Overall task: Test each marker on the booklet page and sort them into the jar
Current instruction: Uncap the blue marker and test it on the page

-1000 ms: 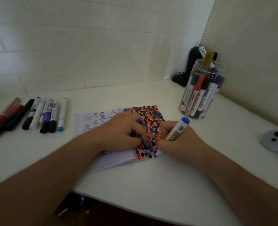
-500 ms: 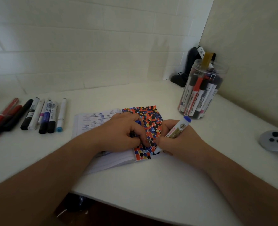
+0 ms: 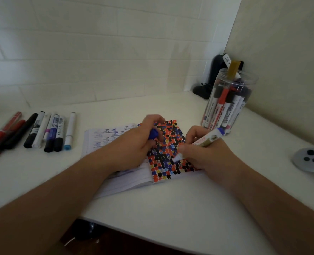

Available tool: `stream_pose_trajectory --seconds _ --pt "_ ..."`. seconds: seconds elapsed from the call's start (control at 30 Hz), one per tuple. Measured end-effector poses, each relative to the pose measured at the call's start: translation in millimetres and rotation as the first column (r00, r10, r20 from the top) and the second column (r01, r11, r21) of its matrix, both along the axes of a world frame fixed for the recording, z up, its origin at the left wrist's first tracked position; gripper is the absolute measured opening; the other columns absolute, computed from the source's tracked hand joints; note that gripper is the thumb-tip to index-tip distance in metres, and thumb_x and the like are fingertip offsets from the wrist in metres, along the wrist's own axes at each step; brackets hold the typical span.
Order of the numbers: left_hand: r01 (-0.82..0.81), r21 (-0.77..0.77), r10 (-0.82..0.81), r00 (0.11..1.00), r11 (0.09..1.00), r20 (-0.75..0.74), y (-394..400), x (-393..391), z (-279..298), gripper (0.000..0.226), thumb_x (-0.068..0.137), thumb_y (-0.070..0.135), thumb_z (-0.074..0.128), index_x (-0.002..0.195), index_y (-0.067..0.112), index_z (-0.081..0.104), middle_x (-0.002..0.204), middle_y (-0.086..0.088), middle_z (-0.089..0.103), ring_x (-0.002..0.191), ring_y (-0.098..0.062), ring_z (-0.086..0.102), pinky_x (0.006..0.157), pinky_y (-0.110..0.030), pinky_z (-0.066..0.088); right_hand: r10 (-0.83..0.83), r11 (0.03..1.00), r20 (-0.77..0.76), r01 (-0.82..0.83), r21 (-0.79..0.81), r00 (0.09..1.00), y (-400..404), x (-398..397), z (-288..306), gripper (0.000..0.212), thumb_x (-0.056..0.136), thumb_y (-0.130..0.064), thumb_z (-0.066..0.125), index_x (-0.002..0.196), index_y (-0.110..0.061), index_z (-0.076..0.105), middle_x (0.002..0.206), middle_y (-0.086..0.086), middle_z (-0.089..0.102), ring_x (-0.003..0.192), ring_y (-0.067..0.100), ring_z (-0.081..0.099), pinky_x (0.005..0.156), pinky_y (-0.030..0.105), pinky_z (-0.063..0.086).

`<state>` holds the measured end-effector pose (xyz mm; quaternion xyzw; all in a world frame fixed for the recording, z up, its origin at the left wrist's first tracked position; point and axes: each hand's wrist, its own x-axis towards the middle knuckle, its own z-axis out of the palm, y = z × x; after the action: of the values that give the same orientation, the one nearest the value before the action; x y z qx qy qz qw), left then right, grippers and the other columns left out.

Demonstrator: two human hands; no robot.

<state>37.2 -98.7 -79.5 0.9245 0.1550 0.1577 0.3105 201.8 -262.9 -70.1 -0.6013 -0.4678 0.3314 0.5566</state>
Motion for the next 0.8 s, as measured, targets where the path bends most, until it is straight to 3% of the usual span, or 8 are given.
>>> stream_pose_trajectory --seconds 0.07,0.2,0.33,0.6,0.73,0.8 --pt "-0.037 -0.079 0.041 0.998 0.996 0.055 2 0 -1 0.060 0.098 0.011 0.065 0.134 0.039 0.025 0.123 0.016 0.059 0.106 -0.006 0.063 0.095 -0.033 0.055 0.023 0.996 -0.137 -0.011 0.090 0.990 -4 5 5 0.025 0.078 -0.020 0.088 0.081 -0.017 0.063 0.060 0.005 0.055 0.046 0.015 0.039 0.042 0.022 0.034" --pt "-0.086 -0.122 0.099 0.989 0.989 0.108 3 0 -1 0.056 0.089 0.015 0.078 0.122 0.032 0.037 0.116 0.013 0.063 0.101 -0.006 0.064 0.089 -0.028 0.054 -0.012 0.991 -0.247 0.045 0.129 0.969 -6 13 6 0.005 0.090 -0.014 0.076 0.092 -0.013 0.072 0.066 0.010 0.055 0.054 0.021 0.045 0.046 0.026 0.033" --pt "-0.086 -0.113 0.097 0.990 0.990 0.101 1 0 1 0.055 0.089 0.016 0.079 0.120 0.033 0.037 0.110 0.015 0.069 0.096 -0.001 0.064 0.084 -0.017 0.050 -0.028 0.993 -0.380 0.071 0.098 0.924 -5 18 4 0.025 0.089 -0.023 0.053 0.096 -0.013 0.075 0.075 0.012 0.063 0.056 0.020 0.050 0.044 0.024 0.032" --pt "-0.064 -0.071 0.070 0.993 0.995 0.095 0 -1 3 0.052 0.090 0.021 0.078 0.118 0.036 0.037 0.106 0.022 0.072 0.090 0.001 0.063 0.081 -0.020 0.049 -0.020 1.000 -0.287 0.023 0.006 0.958 -3 13 3 0.032 0.086 -0.027 0.050 0.098 -0.015 0.077 0.079 0.015 0.066 0.055 0.020 0.050 0.044 0.025 0.030" --pt "-0.085 -0.073 0.091 0.991 0.994 0.097 0 -3 3 0.043 0.091 0.026 0.077 0.115 0.039 0.044 0.107 0.025 0.072 0.092 0.000 0.065 0.084 -0.025 0.051 -0.097 0.995 -0.164 0.096 -0.018 0.982 -2 9 2 0.020 0.105 -0.015 0.049 0.105 -0.018 0.068 0.085 0.017 0.070 0.055 0.025 0.051 0.044 0.026 0.035" --pt "-0.099 -0.158 0.124 0.980 0.982 0.157 1 -3 4 0.030 0.092 0.025 0.075 0.112 0.037 0.057 0.103 0.019 0.075 0.091 -0.002 0.068 0.083 -0.024 0.054 -0.128 0.992 -0.093 0.127 -0.011 0.987 -1 8 1 0.009 0.107 -0.018 0.052 0.107 -0.019 0.061 0.086 0.015 0.072 0.054 0.025 0.052 0.043 0.027 0.037"
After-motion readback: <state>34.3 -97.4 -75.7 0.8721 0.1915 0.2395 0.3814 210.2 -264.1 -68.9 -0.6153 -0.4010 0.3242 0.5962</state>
